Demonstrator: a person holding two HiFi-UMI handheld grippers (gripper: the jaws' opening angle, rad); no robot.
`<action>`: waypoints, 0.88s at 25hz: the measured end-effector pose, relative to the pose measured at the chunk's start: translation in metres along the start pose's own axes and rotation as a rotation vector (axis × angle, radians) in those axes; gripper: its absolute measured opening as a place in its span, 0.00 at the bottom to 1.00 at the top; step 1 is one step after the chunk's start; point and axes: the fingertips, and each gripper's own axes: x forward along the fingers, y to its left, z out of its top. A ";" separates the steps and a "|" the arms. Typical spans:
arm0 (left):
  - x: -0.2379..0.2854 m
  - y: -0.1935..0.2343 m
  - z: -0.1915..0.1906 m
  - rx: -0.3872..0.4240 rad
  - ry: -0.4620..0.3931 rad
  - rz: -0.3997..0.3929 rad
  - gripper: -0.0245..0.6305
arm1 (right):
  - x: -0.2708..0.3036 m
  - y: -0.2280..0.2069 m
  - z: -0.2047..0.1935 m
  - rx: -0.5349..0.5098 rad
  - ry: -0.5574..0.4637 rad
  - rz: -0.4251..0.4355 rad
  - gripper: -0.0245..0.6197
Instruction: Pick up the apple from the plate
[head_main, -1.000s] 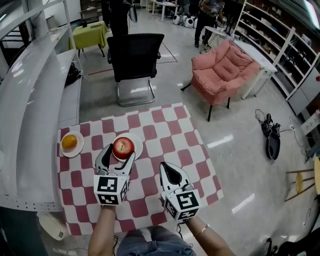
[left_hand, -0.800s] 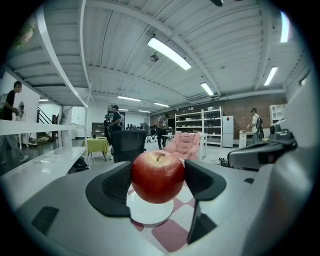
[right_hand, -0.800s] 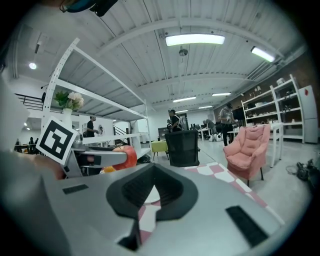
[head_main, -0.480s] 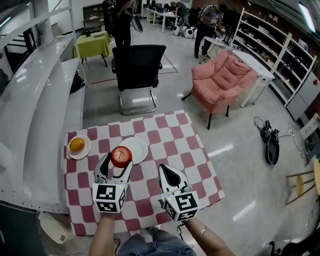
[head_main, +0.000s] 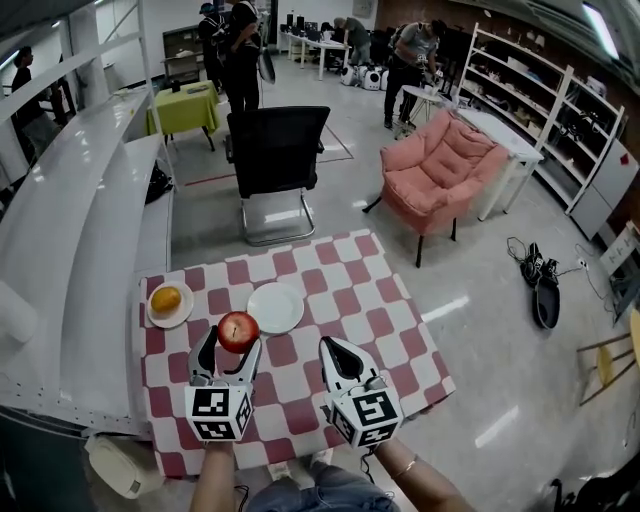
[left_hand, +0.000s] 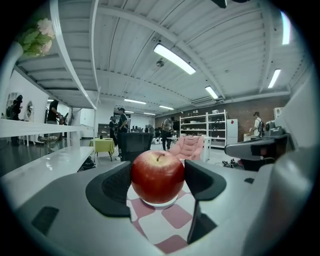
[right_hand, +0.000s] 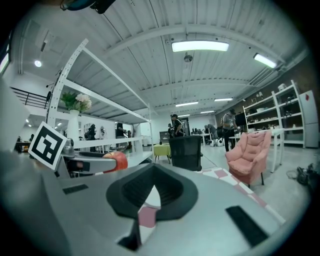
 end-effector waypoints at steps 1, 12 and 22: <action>-0.004 0.002 -0.001 -0.002 -0.001 0.002 0.54 | -0.001 0.003 0.000 -0.001 -0.001 0.001 0.05; -0.039 0.008 -0.006 0.003 -0.005 0.002 0.54 | -0.016 0.031 0.004 -0.019 -0.028 0.019 0.05; -0.057 0.012 -0.012 -0.007 -0.008 -0.019 0.54 | -0.026 0.058 0.007 -0.062 -0.037 0.044 0.05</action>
